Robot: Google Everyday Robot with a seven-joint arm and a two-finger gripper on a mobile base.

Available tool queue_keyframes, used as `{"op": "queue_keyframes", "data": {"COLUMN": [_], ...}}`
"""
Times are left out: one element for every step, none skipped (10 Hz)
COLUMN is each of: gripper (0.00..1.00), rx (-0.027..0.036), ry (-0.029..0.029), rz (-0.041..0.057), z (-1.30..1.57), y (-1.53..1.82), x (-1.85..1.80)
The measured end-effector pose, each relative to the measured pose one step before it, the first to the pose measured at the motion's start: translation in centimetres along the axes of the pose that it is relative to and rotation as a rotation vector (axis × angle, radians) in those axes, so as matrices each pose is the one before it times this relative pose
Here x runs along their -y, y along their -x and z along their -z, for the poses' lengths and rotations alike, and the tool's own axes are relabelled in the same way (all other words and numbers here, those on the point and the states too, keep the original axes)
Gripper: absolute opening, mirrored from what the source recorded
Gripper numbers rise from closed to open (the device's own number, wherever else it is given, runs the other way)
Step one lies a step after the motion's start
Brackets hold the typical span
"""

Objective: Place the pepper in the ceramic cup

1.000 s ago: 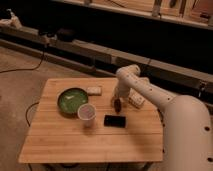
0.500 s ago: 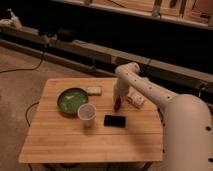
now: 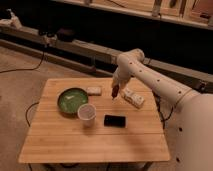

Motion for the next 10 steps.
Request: {"op": "queue_keyframes", "data": {"gripper": [0.24,0.29,0.30,0.30,0.30,0.30,0.30,0.28,0.21,0.11], "rx": [-0.03531,-0.02300,-0.01396,-0.00160,0.02206,0.02277,0.03032,0.00704,-0.00038,-0.00010], "ry": [-0.02161,-0.02554,-0.02166,-0.02672,-0.02913,-0.02429,-0.02687,-0.00601,0.00122,-0.00016], "rz": [0.02222,0.02846,0.02791,0.03361,0.03272,0.01640,0.01432,0.00550,0.00125,0.00008], "z": [2.570,2.007,1.465,1.295,0.752,0.400,0.298,0.045,-0.016,0.010], "y": [-0.192,0.225,0.488,1.142,1.878,1.342,1.464,0.355,-0.012,-0.004], "x": [1.498,2.013,2.058,2.692,2.695,1.677,1.565,0.375,-0.064,0.009]}}
